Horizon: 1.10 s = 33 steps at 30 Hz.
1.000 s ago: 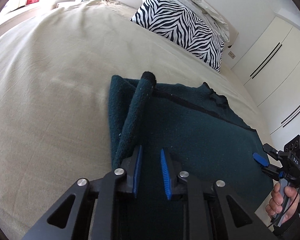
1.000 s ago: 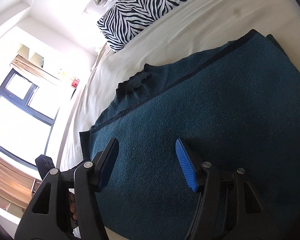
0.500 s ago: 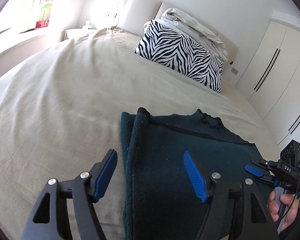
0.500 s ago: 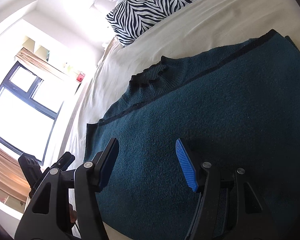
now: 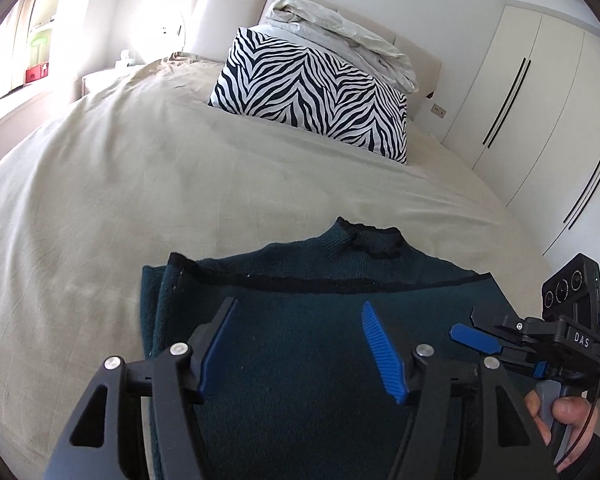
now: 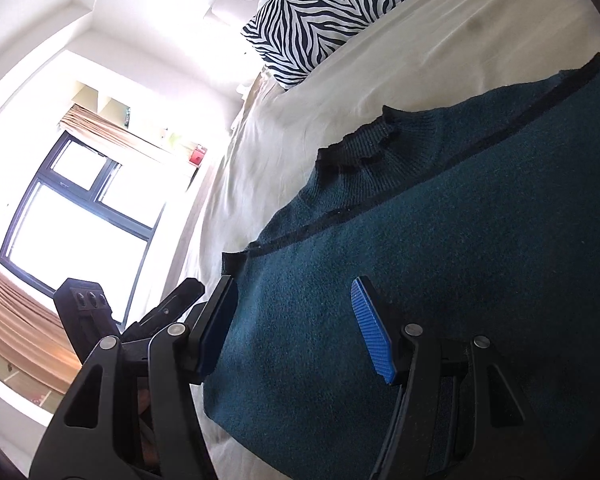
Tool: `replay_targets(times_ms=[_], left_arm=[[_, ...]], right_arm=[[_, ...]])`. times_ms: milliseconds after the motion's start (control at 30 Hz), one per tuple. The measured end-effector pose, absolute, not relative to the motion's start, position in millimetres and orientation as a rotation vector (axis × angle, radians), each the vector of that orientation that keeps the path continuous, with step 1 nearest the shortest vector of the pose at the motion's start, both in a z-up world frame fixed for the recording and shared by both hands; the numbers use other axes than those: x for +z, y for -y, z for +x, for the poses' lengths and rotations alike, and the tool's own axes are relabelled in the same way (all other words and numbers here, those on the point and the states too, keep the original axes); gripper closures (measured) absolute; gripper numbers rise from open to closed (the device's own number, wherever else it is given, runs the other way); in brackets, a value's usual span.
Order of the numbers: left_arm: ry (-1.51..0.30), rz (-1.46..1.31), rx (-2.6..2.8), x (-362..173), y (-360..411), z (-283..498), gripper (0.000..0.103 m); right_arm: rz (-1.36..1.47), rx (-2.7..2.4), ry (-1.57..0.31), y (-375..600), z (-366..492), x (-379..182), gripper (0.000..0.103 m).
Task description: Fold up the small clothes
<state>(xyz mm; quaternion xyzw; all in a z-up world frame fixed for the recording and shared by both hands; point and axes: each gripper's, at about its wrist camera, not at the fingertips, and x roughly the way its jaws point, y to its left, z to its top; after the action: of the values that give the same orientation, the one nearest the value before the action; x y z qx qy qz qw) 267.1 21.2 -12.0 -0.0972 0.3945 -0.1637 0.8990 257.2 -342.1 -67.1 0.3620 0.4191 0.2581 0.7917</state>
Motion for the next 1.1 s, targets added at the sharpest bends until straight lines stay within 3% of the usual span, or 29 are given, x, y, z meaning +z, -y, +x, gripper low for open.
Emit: replay_targets(times_ms=[133,200,267,433,533,633,800,1100], left_arm=[[-0.907,-0.155,-0.292,-41,0,308,0.037],[-0.98,-0.156,-0.256,-65,-7,321,0.038],[-0.944,-0.182,-0.302,-74,-16,318,0.039],[-0.934,-0.153,-0.306,-76,-13,316,0.039],[-0.925,-0.14,-0.303,-77,-11,315,0.038],[-0.921,-0.147,-0.309,-78,-12,315,0.038],[-0.915,-0.139,-0.306,-79,-11,315,0.038],[-0.903,-0.271,-0.315,-48,-24,255,0.038]], right_arm=[[0.837,0.548,-0.963,329,291,-89,0.045],[0.847,0.519,-0.963,337,304,-98,0.053],[0.898,0.504,-0.943,358,312,-103,0.06],[1.006,0.345,-0.829,441,315,-109,0.061],[1.022,0.211,-0.788,489,308,-112,0.07],[1.045,0.093,-0.733,525,292,-108,0.07],[1.078,0.04,-0.683,538,261,-91,0.052],[1.031,0.567,-0.858,383,201,-78,0.051]])
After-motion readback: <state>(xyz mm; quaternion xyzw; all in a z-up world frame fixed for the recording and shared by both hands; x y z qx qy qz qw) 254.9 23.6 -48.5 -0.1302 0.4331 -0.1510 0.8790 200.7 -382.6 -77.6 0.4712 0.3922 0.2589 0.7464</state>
